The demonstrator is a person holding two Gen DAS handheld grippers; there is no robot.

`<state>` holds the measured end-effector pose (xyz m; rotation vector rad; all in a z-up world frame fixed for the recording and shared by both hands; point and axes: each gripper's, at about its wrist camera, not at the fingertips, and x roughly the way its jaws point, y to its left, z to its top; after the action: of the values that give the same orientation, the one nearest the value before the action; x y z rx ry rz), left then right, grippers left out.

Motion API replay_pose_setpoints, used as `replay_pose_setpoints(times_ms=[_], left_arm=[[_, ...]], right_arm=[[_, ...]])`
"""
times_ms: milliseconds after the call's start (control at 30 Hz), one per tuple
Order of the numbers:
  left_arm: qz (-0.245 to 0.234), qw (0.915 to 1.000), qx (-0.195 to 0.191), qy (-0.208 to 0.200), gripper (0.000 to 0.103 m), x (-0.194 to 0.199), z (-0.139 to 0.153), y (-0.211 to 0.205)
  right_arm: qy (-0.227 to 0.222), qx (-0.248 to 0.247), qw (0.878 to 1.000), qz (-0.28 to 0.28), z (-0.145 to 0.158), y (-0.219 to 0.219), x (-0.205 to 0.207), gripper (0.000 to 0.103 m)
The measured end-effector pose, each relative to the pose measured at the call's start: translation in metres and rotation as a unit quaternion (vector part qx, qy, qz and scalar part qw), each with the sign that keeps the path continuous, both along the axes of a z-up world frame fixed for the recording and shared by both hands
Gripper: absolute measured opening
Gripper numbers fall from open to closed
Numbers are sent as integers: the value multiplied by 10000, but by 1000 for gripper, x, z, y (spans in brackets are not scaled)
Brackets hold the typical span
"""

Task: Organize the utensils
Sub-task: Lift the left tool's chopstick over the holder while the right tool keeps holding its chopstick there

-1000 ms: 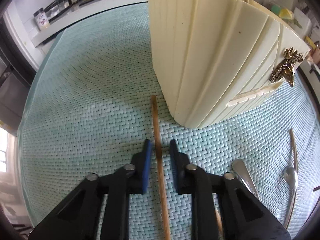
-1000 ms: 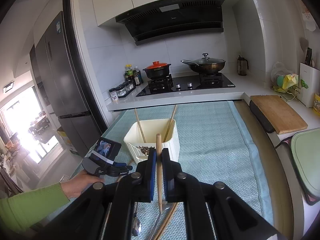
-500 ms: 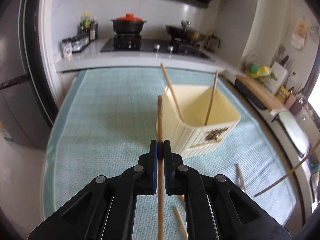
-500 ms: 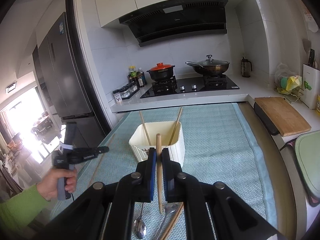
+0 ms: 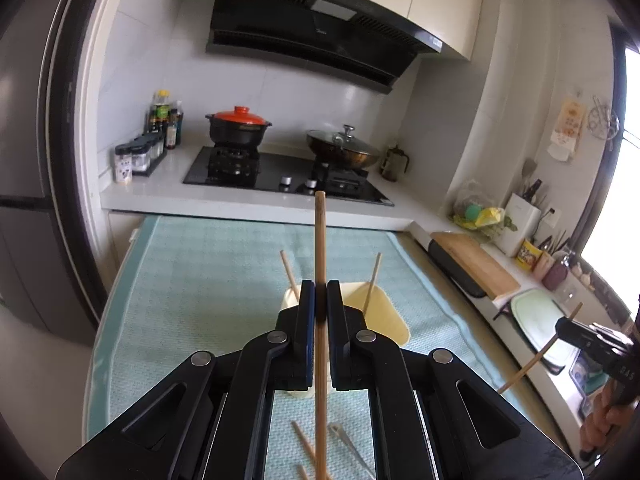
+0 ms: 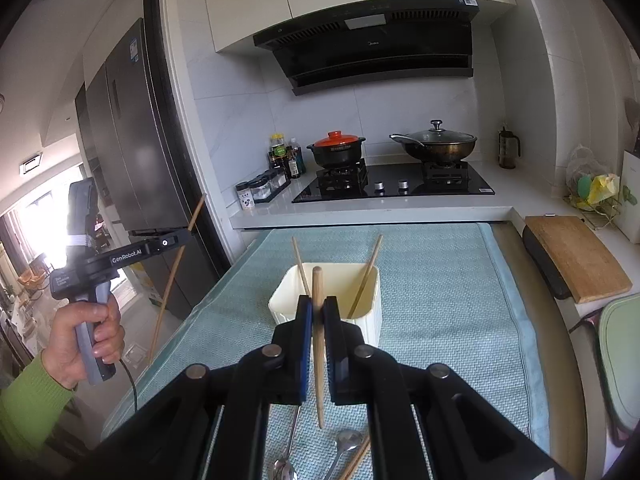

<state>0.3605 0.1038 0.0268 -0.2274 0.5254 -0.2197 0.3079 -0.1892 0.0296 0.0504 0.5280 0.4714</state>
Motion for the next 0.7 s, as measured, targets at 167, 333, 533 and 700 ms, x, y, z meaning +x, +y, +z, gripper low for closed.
replay_pose_setpoints(times_ms=[167,333,533,700], left_arm=[[99,9998,-152,-17,3,32,8,-9],[215,9993,-117,-289,3,69,22,-26],[453,9974,-255,-495,3,117,11,-40],[722,9963,-376,-278,3,151,-25,-43]], right_arm=[[-198,26,9998,-57,20,5,32,6],[-564,76,9983,-117,42,14,67,6],[-605,111,9981,-37,37,31,119,6],[31,-40,9998,166,1,48,172,6]])
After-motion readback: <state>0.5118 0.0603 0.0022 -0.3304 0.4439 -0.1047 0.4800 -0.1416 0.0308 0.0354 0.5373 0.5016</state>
